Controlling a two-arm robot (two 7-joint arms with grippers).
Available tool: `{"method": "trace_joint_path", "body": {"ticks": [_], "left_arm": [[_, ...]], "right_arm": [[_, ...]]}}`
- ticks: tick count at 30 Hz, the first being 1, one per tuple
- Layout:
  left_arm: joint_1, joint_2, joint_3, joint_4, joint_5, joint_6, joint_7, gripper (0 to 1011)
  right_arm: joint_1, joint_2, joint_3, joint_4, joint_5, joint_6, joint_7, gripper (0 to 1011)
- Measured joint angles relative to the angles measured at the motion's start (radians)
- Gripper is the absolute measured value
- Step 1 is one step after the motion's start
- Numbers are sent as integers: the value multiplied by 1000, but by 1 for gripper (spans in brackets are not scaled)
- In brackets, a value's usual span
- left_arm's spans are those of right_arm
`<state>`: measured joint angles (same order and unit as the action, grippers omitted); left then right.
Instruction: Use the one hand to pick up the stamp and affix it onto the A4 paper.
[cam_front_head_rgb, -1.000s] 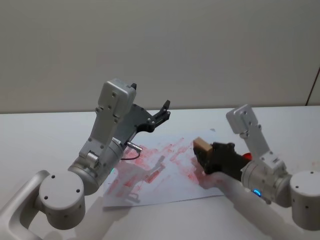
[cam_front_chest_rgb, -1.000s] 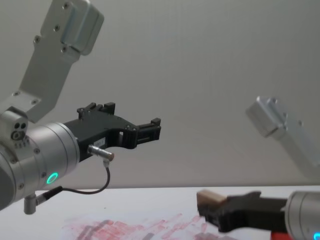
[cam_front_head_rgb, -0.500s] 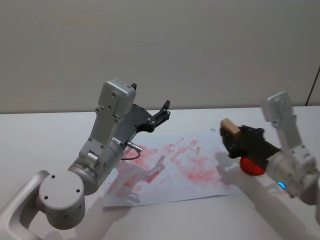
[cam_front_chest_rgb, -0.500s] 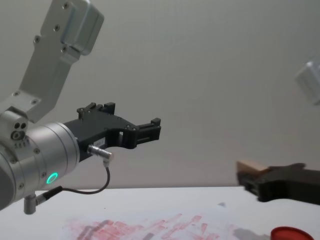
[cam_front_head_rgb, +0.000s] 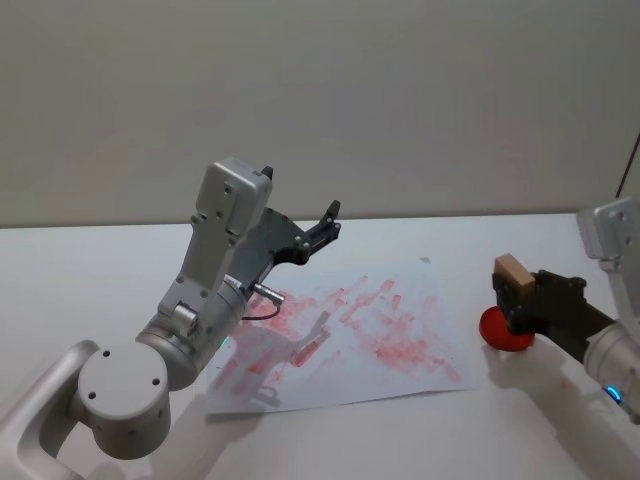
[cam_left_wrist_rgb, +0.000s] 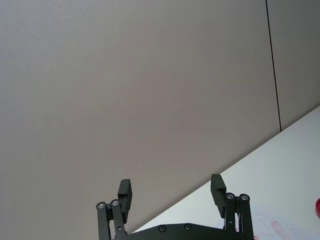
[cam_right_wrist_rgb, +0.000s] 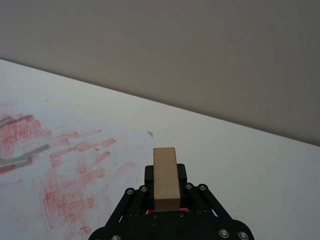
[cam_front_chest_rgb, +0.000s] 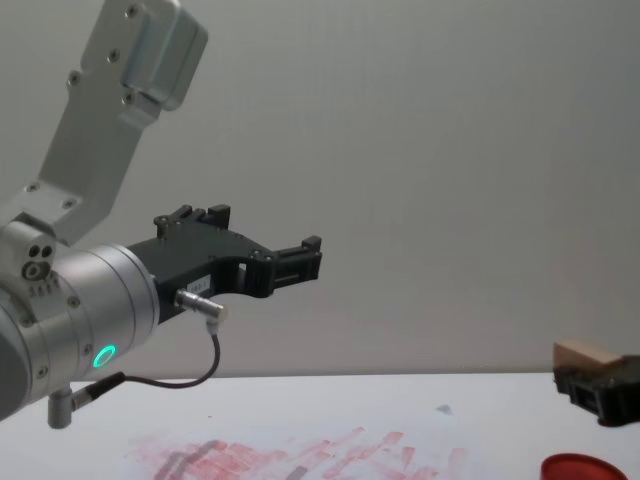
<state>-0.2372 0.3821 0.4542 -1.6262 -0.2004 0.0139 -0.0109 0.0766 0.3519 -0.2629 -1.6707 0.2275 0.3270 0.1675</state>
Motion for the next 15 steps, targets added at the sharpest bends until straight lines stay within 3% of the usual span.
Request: {"method": "trace_joint_path", "body": {"ticks": [15], "left_arm": [[0,0,0,0,0,0,0,1001]], "right_arm": [[4,6,10,35,11,46,5,224]]}}
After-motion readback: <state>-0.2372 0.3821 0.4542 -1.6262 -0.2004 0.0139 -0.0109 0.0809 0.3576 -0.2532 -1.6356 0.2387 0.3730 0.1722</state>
